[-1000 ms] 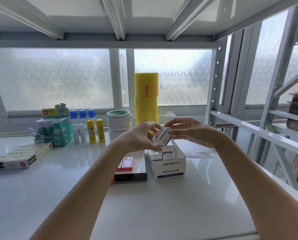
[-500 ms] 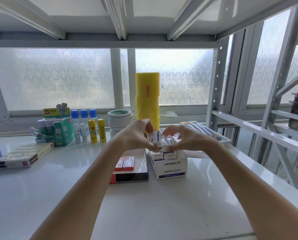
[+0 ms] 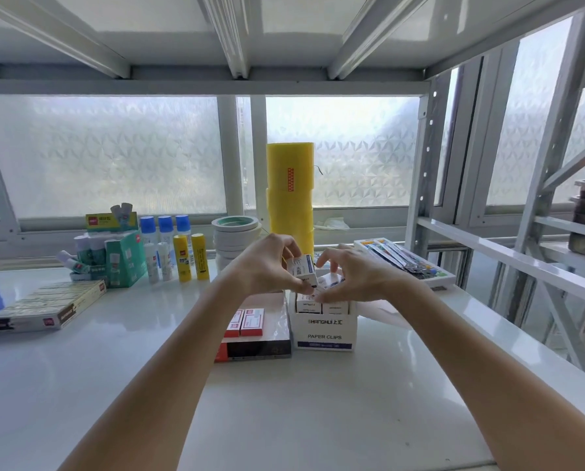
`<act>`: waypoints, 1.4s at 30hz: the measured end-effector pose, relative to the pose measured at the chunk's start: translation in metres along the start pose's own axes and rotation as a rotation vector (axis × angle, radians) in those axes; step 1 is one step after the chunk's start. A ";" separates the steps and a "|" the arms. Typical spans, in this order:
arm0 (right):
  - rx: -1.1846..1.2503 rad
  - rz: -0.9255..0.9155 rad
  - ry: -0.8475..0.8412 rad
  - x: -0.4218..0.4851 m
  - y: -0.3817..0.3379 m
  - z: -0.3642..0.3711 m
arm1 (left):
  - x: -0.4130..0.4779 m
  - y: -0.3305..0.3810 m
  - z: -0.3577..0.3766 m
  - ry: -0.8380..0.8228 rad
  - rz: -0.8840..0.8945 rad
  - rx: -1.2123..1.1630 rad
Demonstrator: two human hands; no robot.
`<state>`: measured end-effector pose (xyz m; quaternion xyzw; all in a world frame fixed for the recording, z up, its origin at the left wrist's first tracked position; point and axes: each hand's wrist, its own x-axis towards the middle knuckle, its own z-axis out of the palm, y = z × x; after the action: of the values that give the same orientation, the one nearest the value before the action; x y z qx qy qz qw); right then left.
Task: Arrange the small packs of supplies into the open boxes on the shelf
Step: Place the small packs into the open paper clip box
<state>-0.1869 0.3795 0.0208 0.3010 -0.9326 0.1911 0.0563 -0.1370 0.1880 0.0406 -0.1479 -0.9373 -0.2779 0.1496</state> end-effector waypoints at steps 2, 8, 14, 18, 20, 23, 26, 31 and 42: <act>-0.009 -0.006 -0.001 0.000 -0.001 0.000 | -0.001 0.000 0.000 0.031 0.008 0.011; 0.026 -0.018 -0.033 0.001 0.005 -0.002 | -0.001 -0.002 -0.001 0.047 -0.003 0.032; 0.108 -0.026 -0.051 -0.002 -0.002 -0.008 | -0.002 -0.001 -0.004 0.068 -0.009 0.040; 0.119 -0.039 -0.144 -0.005 -0.005 -0.012 | -0.004 0.000 -0.007 0.063 -0.019 0.032; 0.124 -0.031 -0.118 -0.005 -0.007 -0.009 | -0.005 0.000 -0.008 0.020 -0.017 0.015; 0.146 -0.028 -0.099 -0.007 -0.008 -0.012 | -0.006 0.000 -0.009 -0.032 -0.017 -0.013; 0.131 -0.033 -0.170 -0.008 -0.005 -0.014 | -0.006 0.001 -0.008 -0.080 -0.013 -0.016; 0.156 -0.014 -0.084 -0.006 -0.002 -0.018 | -0.006 0.007 -0.007 -0.187 0.019 -0.053; 0.143 0.002 -0.198 -0.023 -0.013 -0.039 | -0.007 0.012 0.000 -0.406 -0.094 0.039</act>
<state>-0.1608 0.3973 0.0563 0.3206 -0.9179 0.2264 -0.0581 -0.1263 0.1965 0.0435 -0.1539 -0.9593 -0.2307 -0.0528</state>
